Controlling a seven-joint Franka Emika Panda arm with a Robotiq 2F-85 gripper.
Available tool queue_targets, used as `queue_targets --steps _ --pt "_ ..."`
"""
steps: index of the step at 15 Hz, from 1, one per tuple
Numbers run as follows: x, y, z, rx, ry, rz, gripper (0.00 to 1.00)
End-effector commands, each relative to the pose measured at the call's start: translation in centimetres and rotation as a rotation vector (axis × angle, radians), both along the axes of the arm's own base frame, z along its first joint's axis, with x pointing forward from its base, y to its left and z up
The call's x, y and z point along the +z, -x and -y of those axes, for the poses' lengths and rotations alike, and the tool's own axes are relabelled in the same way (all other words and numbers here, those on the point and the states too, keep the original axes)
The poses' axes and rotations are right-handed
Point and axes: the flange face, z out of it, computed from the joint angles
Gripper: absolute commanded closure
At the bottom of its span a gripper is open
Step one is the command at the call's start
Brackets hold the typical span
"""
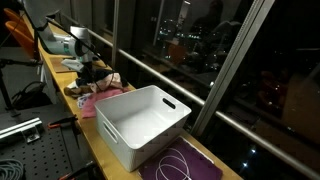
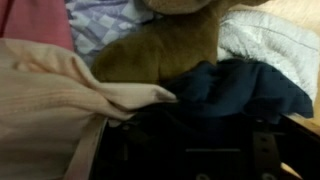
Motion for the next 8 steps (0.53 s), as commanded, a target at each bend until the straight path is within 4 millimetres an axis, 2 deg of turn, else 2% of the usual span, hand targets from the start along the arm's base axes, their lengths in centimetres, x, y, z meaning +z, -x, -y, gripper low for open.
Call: queue_targets --steps 1,4,8 --pt "0.4 2.4 -2.9 -0.028 -0.020 -0.007 0.77" --pt "1.8 3.5 -5.0 -0.044 -0.027 0.016 0.99" --pt "3.7 4.5 -6.0 -0.061 -0.039 0.042 0.99"
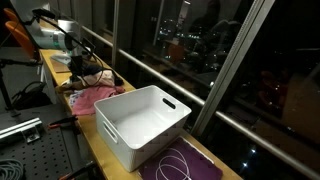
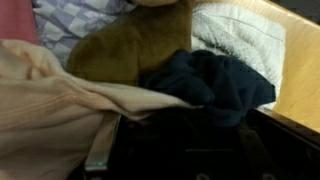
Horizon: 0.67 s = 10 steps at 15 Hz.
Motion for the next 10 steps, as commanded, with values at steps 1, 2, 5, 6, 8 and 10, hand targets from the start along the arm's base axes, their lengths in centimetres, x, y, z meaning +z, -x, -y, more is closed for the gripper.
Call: queue_targets --steps 1,2,5,6,8,10 --pt "2.8 0.5 -0.3 -0.032 -0.001 0.029 1.00" --pt "3.7 0.4 0.0 -0.038 0.000 0.041 1.00" --pt "7.0 -0.7 1.9 -0.057 0.008 0.078 1.00" --pt "8.1 -1.0 2.7 -0.064 0.011 0.091 1.00" --pt "10.7 -1.8 5.1 -0.087 0.028 0.118 1.00" --pt "13.2 -2.3 7.9 -0.110 0.046 0.145 1.00"
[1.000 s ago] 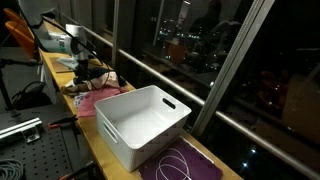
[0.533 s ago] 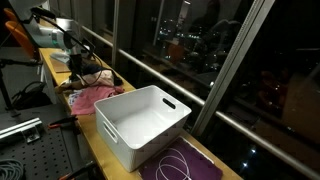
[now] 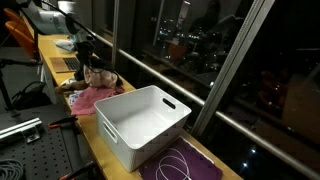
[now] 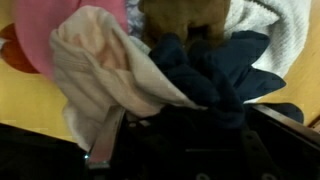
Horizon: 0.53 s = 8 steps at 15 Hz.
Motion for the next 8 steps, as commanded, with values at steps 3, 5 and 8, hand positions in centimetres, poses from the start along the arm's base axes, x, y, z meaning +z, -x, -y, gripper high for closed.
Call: queue_targets --steps 3,5,8 --pt "8.3 -0.1 8.1 -0.072 0.052 0.091 1.00" --pt "11.6 0.0 10.9 -0.100 0.066 0.132 1.00" --pt "16.2 0.2 15.2 -0.155 0.079 0.183 1.00"
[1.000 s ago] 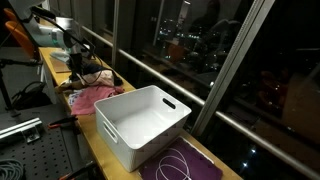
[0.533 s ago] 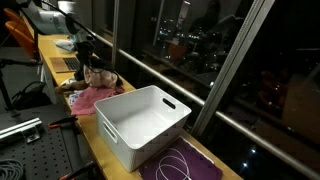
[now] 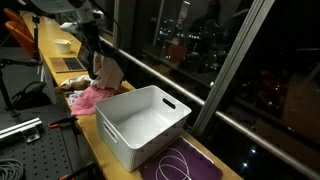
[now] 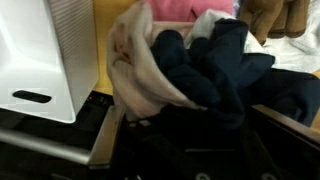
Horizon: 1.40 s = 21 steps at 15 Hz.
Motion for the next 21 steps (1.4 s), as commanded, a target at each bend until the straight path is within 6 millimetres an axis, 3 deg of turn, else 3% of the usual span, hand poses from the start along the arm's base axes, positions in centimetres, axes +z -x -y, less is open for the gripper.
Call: queue_targets --steps 1,5,12,17,21 --pt "5.9 1.6 5.1 -0.069 0.019 0.068 1.00" --pt "8.4 1.9 9.6 -0.136 0.015 0.101 1.00" --pt "9.0 2.3 16.3 -0.229 0.020 0.112 1.00" --pt "10.3 1.2 21.8 -0.283 0.003 0.102 1.00" --pt "12.4 -0.3 26.4 -0.309 -0.010 0.100 1.00"
